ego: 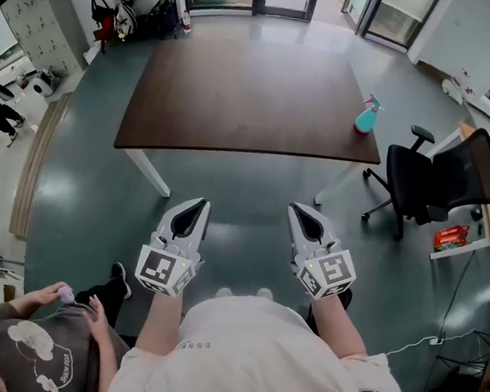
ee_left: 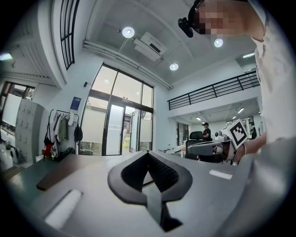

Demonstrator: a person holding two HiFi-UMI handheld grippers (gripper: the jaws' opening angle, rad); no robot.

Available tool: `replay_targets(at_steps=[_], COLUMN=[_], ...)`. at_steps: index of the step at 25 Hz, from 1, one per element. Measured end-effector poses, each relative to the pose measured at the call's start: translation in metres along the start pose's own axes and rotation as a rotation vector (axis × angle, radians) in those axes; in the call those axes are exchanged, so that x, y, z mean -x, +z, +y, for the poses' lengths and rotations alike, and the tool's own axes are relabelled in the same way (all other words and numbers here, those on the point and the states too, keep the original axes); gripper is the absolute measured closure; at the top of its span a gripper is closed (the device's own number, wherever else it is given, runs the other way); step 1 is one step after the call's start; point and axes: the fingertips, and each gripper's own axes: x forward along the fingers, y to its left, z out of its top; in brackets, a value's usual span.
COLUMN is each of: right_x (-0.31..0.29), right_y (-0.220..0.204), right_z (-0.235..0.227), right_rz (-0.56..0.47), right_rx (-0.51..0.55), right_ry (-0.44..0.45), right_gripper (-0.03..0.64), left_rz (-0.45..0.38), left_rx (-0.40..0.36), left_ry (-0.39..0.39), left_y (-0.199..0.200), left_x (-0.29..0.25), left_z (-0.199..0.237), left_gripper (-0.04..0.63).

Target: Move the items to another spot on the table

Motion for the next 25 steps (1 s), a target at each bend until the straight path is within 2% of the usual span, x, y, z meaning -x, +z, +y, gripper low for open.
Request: replay_targets(at_steps=[7,13,20,25], right_x=[-0.011,-0.025,-0.031,-0.039], right_y=[-0.014,-0.016,-0.033,-0.041], right_z=[0.009,0.016,-0.002,-0.037], right_rz=[0.039,0.033,0.062,0.06], right_rx=[-0.032,-0.044,-0.071,-0.078], right_ry=[-0.038,-0.078,-0.105,-0.101], right_gripper=[0.629,0.629,0.629,0.629], left_rz=[0.019,0.02,0.028,0.029], left_rx=[0.026,0.029,0.038,0.04], left_ry=[-0.006,-0.05,-0.08,-0.072], left_y=[-0.012,-0.012,-0.017,-0.026], left_x=[0.012,0.011,-0.011,-0.044], left_z=[0.023,0.041,0.042,0.038], left_gripper=[0.58,0.58,0.58,0.58])
